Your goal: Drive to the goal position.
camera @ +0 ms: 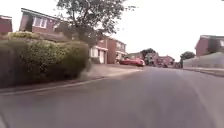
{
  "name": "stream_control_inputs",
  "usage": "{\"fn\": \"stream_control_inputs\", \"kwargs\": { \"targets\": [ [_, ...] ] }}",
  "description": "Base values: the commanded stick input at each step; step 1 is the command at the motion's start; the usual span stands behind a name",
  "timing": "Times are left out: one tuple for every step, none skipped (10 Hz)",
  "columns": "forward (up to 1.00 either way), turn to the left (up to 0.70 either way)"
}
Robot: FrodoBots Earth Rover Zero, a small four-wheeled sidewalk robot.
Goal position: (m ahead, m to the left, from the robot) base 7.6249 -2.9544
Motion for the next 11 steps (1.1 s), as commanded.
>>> {"fn": "stream_control_inputs", "kwargs": {
  "targets": [
    [1.0,-0.4],
    [1.0,-0.4],
    [1.0,-0.4],
    [1.0,-0.4],
    [1.0,-0.4],
    [1.0,-0.4],
    [1.0,-0.4],
    [1.0,-0.4],
    [1.0,-0.4],
    [1.0,-0.4],
    [1.0,-0.4]
  ]
}}
